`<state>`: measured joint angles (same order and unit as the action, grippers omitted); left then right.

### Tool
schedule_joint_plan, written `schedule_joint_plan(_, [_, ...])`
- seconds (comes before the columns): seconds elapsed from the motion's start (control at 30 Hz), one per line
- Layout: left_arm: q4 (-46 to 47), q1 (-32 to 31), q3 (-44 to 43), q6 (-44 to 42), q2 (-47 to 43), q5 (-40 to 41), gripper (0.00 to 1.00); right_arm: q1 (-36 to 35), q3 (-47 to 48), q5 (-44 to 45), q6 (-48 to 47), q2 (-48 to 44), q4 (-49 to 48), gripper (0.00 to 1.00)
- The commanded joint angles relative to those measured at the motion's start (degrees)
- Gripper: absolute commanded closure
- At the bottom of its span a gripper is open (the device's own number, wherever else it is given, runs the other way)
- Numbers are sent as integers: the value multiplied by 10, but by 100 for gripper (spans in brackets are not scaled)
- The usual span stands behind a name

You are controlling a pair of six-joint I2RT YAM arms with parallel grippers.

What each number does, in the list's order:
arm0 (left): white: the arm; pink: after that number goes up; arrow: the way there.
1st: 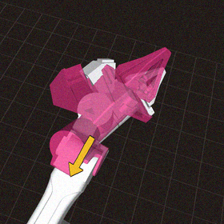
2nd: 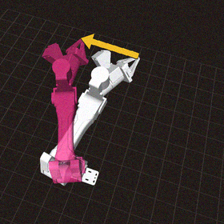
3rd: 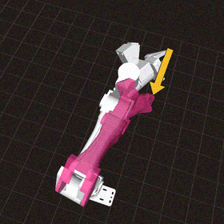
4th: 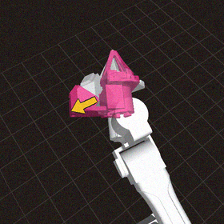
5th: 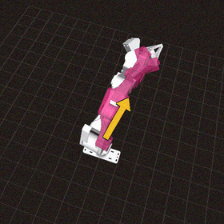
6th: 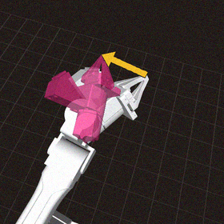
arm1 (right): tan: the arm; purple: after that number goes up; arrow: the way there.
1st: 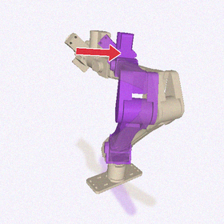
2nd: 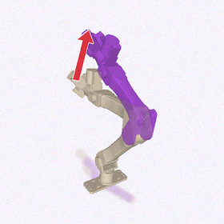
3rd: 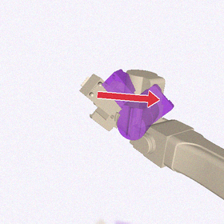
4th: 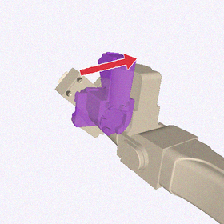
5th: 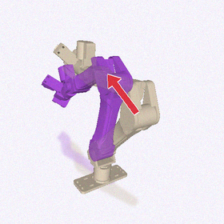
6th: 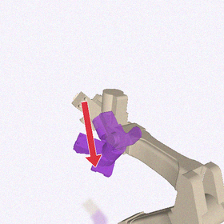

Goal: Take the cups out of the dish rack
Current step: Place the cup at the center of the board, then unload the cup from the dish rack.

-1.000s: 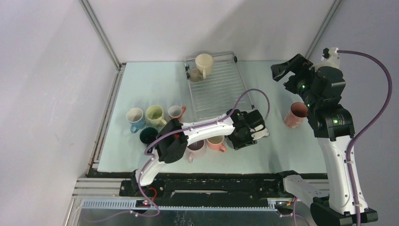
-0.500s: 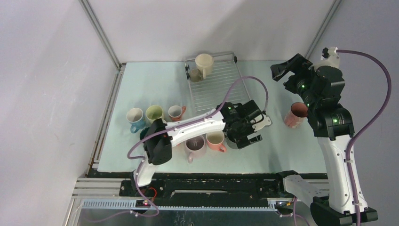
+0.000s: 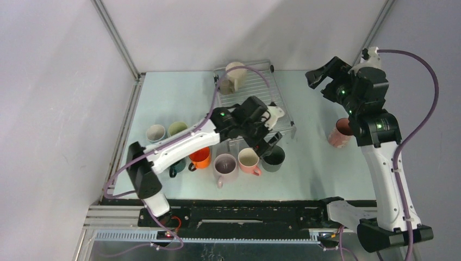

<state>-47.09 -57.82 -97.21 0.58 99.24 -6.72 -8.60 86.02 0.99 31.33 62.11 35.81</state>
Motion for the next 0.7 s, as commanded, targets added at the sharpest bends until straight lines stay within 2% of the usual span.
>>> schedule_joint_plan(0.0, [67, 46, 79, 64, -105, -32, 0, -11, 25, -19, -12, 28, -29, 0])
schedule_joint_plan(0.17, [118, 113, 174, 110, -202, -39, 0, -57, 34, 18, -30, 77, -39, 0])
schedule_joint_plan(0.33, [168, 206, 268, 138, -283, -58, 0, -120, 50, 53, -48, 148, -65, 0])
schedule_joint_plan(0.47, [210, 270, 335, 160, -338, -96, 0, -158, 91, 69, -69, 223, -84, 0])
schedule_joint_plan(0.67, [227, 348, 389, 174, -385, -110, 0, -195, 178, 69, -102, 357, -114, 0])
